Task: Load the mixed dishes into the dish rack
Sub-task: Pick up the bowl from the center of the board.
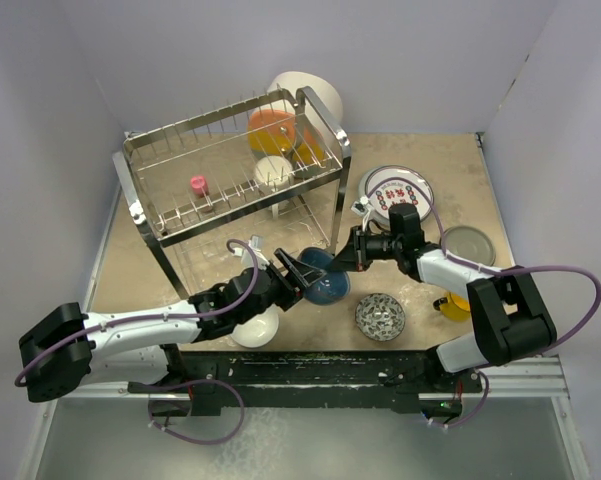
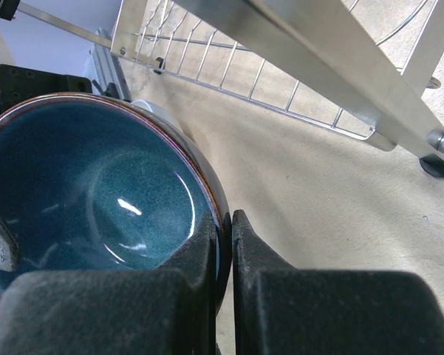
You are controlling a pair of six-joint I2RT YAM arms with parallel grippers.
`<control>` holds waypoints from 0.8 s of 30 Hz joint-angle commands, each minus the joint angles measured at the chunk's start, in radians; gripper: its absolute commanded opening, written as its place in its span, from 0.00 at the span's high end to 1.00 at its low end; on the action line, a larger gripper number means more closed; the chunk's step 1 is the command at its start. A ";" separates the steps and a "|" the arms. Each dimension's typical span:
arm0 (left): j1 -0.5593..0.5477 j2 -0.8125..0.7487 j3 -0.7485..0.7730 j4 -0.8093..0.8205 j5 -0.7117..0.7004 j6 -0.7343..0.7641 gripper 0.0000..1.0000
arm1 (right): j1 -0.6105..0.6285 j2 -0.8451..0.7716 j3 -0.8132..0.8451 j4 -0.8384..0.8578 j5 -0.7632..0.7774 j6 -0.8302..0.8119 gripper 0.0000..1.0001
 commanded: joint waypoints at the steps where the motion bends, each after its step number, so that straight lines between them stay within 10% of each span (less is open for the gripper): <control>1: -0.003 -0.009 0.007 0.074 -0.022 0.002 0.55 | 0.008 -0.016 0.064 0.034 -0.071 0.020 0.97; 13: 0.003 -0.082 -0.016 0.080 -0.086 0.073 0.75 | 0.006 -0.022 0.124 -0.071 -0.077 -0.058 0.42; 24: 0.012 -0.179 -0.006 -0.029 -0.136 0.136 0.80 | -0.007 -0.033 0.176 -0.202 -0.106 -0.122 0.29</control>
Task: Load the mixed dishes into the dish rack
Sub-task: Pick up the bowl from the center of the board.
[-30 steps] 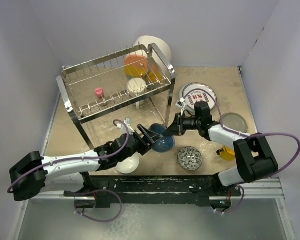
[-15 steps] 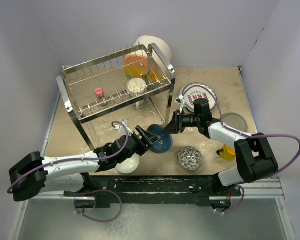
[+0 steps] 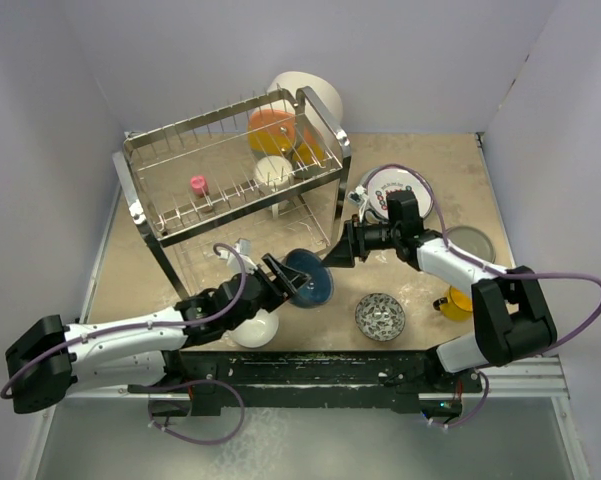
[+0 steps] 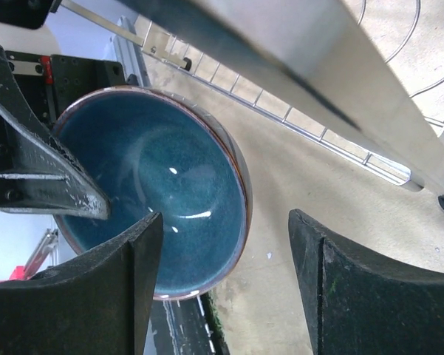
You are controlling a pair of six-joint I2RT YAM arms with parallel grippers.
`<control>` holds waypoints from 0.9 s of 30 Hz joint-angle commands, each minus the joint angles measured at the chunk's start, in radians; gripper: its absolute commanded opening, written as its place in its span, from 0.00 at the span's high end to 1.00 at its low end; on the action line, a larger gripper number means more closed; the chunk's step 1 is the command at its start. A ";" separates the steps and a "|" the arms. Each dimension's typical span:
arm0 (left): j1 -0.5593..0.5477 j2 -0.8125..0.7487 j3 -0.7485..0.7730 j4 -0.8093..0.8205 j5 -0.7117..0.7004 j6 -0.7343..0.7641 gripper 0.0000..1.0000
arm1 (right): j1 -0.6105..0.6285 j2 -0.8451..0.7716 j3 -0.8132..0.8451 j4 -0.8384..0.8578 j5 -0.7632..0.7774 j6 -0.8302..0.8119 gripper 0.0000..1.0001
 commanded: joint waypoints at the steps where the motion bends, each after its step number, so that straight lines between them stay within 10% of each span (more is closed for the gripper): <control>1: 0.008 -0.078 0.056 0.039 -0.066 0.054 0.80 | -0.018 -0.034 0.061 -0.078 -0.058 -0.049 0.28; 27: 0.079 -0.035 0.198 -0.010 -0.250 0.252 0.81 | -0.200 -0.109 0.069 -0.115 -0.201 -0.107 0.29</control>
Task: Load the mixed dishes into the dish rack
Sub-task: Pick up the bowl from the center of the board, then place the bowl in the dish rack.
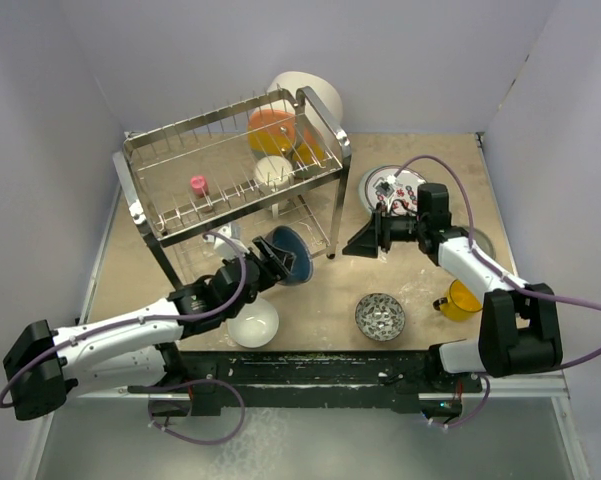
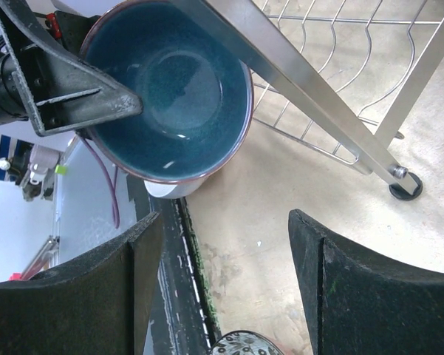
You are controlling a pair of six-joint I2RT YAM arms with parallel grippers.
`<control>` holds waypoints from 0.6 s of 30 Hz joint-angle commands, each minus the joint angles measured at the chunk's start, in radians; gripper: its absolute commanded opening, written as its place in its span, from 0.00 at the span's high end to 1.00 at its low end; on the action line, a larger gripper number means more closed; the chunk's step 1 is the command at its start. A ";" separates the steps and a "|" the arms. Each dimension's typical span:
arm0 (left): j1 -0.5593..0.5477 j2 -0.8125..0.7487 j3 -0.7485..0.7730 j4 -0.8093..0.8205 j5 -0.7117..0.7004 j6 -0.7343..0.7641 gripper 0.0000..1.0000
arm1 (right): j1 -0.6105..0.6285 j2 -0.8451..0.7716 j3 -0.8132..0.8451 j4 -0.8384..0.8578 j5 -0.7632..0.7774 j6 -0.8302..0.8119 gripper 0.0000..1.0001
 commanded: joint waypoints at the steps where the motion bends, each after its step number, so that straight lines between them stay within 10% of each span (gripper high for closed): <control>1: 0.022 0.012 0.067 0.202 -0.065 0.044 0.81 | -0.013 -0.029 0.041 -0.009 -0.045 -0.020 0.29; 18: 0.047 0.076 0.055 0.290 -0.213 0.146 0.81 | -0.043 -0.037 0.035 -0.018 -0.060 -0.032 0.30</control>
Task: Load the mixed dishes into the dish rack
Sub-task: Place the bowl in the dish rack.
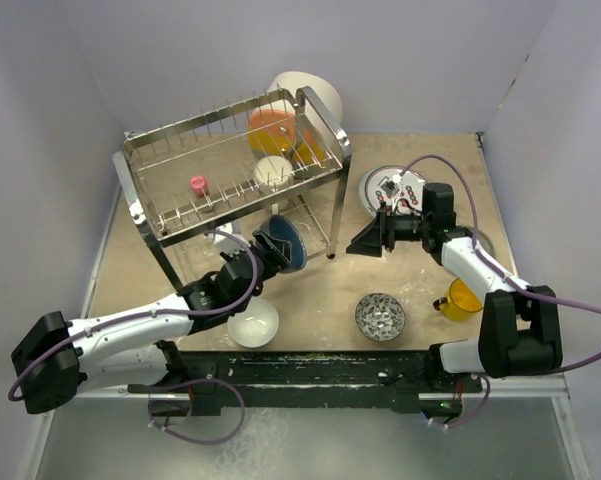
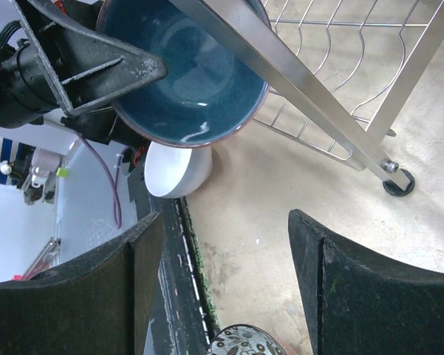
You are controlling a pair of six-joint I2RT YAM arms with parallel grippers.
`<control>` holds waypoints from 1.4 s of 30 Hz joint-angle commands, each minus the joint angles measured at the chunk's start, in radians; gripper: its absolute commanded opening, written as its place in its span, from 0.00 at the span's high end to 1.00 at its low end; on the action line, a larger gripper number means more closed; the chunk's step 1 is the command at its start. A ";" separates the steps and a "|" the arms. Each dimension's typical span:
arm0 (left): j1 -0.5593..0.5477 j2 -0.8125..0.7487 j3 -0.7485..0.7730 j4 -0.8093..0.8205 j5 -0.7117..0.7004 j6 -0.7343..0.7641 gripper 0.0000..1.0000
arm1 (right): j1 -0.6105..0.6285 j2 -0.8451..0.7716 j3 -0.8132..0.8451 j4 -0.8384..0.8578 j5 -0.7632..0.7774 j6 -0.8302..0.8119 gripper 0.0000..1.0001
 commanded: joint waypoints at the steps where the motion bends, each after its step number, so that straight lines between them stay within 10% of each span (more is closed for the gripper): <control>1: 0.019 -0.012 0.055 0.154 -0.104 0.053 0.81 | -0.009 -0.029 0.035 -0.003 -0.034 -0.019 0.29; 42: 0.115 0.134 0.135 0.023 -0.189 0.403 0.81 | -0.052 -0.036 0.033 -0.012 -0.040 -0.035 0.29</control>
